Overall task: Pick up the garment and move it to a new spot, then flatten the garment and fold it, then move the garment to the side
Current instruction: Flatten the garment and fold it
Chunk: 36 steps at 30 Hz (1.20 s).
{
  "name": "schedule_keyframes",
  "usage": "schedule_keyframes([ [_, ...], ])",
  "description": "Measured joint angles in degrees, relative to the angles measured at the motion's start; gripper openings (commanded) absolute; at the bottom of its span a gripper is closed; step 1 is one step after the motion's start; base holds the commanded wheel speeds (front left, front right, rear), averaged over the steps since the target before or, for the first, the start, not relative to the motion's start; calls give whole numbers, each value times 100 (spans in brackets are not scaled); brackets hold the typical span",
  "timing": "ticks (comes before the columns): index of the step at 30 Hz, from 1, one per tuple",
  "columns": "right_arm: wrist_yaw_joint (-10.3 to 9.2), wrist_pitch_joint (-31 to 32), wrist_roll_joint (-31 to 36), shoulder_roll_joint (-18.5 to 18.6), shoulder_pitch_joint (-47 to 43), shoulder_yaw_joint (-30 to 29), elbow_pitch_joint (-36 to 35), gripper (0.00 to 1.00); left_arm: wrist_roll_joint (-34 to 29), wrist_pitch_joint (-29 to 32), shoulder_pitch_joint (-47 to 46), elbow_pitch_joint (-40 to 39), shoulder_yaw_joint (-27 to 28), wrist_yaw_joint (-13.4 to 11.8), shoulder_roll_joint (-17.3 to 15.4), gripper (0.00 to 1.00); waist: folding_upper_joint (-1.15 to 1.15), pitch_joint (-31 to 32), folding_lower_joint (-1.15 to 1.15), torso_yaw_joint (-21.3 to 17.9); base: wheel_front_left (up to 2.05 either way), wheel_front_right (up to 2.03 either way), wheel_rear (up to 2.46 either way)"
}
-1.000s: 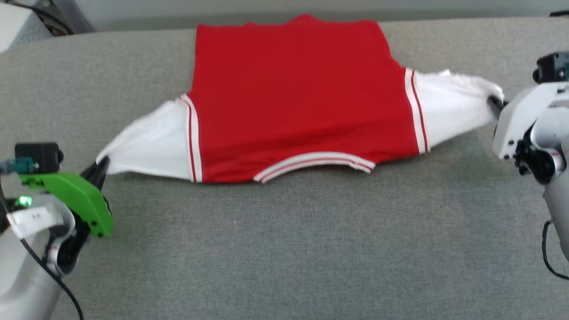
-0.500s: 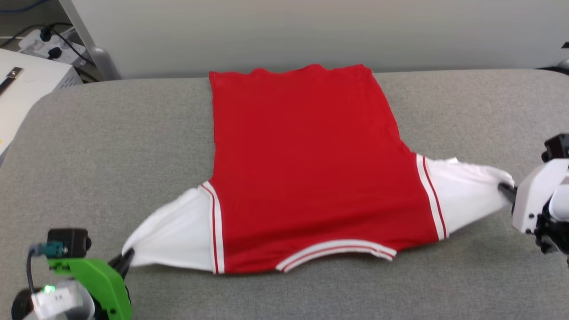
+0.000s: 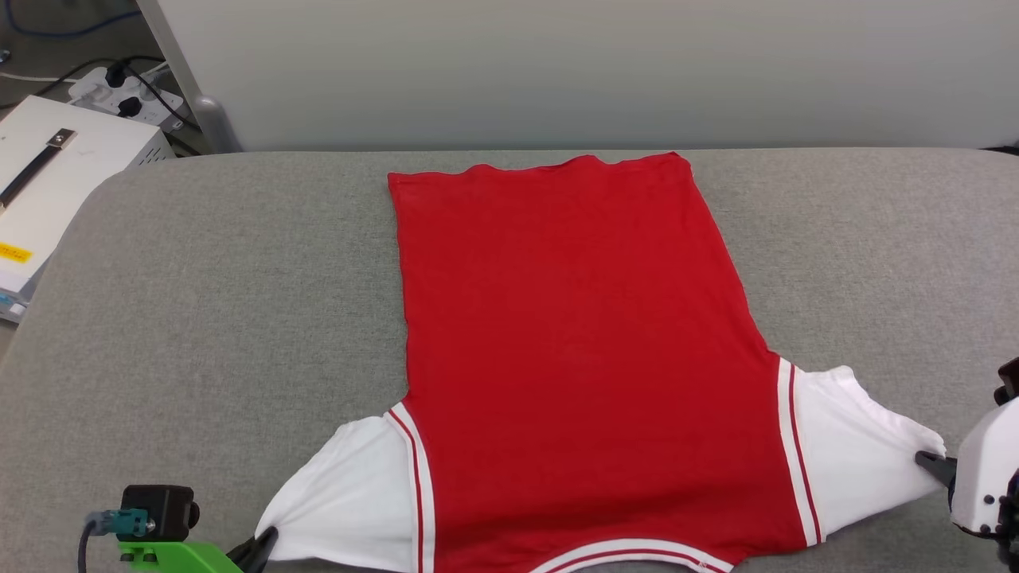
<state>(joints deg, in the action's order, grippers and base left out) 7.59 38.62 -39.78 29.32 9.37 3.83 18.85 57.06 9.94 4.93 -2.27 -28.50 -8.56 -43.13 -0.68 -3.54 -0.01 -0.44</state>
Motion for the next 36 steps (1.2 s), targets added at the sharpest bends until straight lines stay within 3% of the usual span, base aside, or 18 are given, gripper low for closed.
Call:
schedule_keyframes([
  [4,-3,305,247,-151,-177,-248,-342,1,-1,20,-1,-68,-103,25,19,0,0,-68,0,8,0,0,0],
  [5,-4,353,309,-197,-195,-330,-435,72,-1,21,-3,-87,-110,26,19,0,0,-93,0,11,0,0,0],
  [6,-4,399,361,-236,-196,-411,-522,100,-2,21,-9,-120,-110,29,18,0,0,-119,0,16,0,0,0],
  [12,-5,983,477,-336,-29,-687,-1304,100,-1,234,-59,-608,-119,87,-32,0,0,-337,0,65,0,0,0],
  [21,-5,2140,394,-583,1772,-832,-2129,100,-125,720,-453,-1784,-216,10,-247,0,0,-1008,1,233,0,0,0],
  [28,-5,2824,869,-512,3522,-626,-1780,100,-481,905,-822,-2514,-277,-85,-344,0,0,-1770,1,490,0,0,0],
  [36,-5,3232,1433,-229,4865,-499,-953,100,-896,1085,-1344,-3032,-449,25,-352,0,0,-2621,2,991,0,0,0],
])
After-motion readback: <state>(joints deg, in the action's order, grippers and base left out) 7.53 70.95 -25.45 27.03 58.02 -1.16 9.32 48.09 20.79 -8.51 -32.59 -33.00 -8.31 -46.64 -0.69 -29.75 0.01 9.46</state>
